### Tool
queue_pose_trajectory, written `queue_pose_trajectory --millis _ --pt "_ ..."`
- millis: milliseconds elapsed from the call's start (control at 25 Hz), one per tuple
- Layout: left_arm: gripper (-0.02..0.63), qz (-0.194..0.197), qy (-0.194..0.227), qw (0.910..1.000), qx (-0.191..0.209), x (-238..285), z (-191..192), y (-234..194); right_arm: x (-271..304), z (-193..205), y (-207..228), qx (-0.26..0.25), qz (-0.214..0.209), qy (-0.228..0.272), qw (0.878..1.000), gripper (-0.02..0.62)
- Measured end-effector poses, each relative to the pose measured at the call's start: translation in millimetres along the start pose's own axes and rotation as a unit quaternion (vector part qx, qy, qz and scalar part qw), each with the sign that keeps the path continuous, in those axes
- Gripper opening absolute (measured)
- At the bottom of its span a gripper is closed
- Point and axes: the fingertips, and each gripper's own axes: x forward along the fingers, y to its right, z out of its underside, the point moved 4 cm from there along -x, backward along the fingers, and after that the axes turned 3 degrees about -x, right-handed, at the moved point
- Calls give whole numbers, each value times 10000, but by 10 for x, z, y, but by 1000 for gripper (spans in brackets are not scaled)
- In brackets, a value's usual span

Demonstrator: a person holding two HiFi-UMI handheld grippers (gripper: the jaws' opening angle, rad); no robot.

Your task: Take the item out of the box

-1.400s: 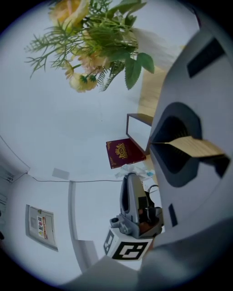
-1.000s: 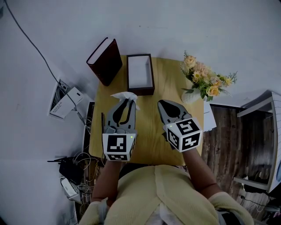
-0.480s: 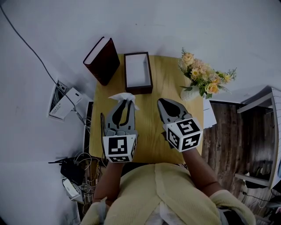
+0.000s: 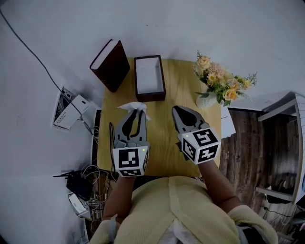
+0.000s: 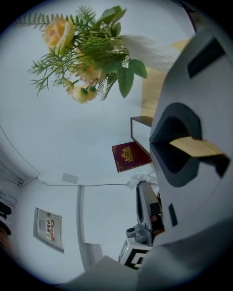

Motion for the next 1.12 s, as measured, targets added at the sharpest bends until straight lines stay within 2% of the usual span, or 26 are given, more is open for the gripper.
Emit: queue_pose_trajectory --millis 1120 --pt "81 125 -121 9998 48 -5 58 30 -9 -32 12 10 141 102 9998 28"
